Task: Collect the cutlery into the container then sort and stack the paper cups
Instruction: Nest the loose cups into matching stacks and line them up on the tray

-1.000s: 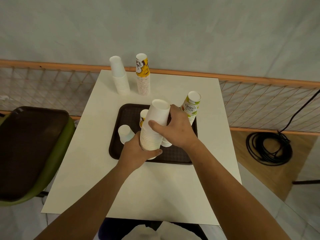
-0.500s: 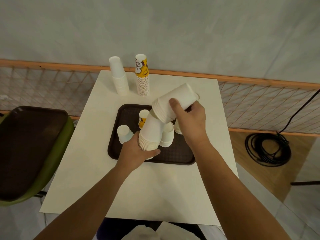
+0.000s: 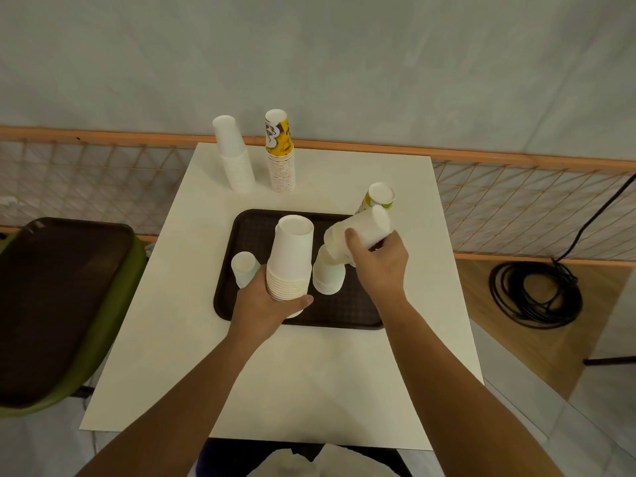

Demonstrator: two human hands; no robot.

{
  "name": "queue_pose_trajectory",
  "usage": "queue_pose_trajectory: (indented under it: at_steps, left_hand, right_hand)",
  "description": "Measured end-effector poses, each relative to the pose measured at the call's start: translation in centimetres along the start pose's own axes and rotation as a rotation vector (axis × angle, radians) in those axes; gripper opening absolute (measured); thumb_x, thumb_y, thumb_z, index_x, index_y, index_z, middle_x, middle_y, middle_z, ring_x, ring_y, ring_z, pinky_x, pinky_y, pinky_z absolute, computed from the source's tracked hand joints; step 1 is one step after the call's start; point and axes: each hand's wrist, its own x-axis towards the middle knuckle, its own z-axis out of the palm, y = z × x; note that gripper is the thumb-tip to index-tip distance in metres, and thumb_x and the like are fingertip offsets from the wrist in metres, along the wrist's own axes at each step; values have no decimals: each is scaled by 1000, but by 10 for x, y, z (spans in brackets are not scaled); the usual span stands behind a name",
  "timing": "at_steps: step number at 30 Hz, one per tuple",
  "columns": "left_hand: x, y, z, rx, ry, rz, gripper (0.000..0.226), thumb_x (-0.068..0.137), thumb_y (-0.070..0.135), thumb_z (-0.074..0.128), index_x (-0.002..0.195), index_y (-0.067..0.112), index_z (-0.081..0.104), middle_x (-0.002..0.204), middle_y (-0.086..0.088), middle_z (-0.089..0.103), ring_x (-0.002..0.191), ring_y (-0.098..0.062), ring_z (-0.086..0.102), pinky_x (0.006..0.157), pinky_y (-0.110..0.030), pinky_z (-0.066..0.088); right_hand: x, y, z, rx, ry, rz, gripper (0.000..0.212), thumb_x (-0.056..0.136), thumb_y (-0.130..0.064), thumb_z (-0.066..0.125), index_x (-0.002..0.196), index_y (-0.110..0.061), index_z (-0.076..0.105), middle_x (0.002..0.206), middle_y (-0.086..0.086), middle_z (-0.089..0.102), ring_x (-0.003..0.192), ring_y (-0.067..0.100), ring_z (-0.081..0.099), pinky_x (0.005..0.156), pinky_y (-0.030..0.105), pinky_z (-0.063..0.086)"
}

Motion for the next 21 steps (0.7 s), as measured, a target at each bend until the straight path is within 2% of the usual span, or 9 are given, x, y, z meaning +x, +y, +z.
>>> queue_pose_trajectory:
  at_steps: [5,8,16,19,21]
  left_hand:
    - [0,0,-1,31,7,13,83,62,45,94,131,29,51,113,14,61,105,-12,58,84,-24,50]
    - [2,2,-1,38,6,8,83,62,45,94,131,30,49,113,15,59,104,-12,56,85,-25,49]
    - [0,3,-1,59,6,5,88,63,44,93,137,25,48,116,13,57,106,-13,55,92,-35,52]
    - [0,4,-1,57,-3,14,86,64,44,93,136,26,49,115,13,58,106,-13,55,93,-36,53]
    - [0,4,-2,54,-4,14,85,64,44,93,134,28,49,115,14,58,105,-12,56,91,-34,52]
  right_hand:
    - [2,20,21,-216,-168,-140,71,73,-48,81,132,-20,54,121,-3,62,111,18,61,91,37,55]
    - [2,33,28,-333,-253,-140,73,78,-43,84,136,-13,51,130,5,60,120,25,58,99,47,53]
    - [1,52,37,-488,-318,-133,78,76,-37,88,138,-13,48,138,6,52,127,27,51,103,45,50]
    - [4,53,31,-491,-411,-138,85,78,-27,86,148,-14,39,145,7,47,134,29,46,107,49,48]
    - [2,49,25,-429,-422,-95,83,81,-19,78,152,-16,34,149,7,43,136,28,45,108,45,47]
